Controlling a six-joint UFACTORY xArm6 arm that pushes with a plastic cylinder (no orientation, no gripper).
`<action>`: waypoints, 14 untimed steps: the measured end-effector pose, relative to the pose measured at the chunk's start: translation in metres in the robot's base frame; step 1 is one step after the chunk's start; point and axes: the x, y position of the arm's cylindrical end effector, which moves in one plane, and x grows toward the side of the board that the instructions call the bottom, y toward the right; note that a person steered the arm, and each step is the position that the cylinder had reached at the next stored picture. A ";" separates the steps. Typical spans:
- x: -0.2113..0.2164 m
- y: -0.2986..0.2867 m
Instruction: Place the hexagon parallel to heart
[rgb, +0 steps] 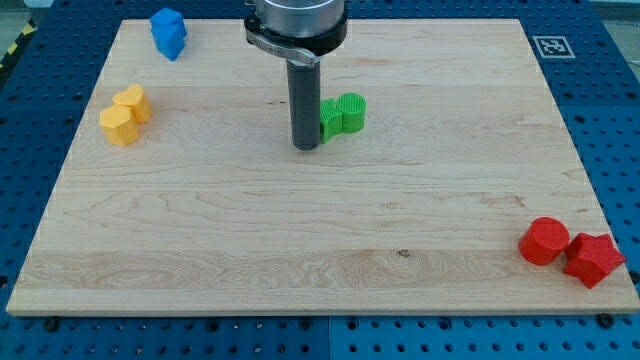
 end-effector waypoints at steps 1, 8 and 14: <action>0.000 0.000; -0.137 -0.141; -0.001 -0.129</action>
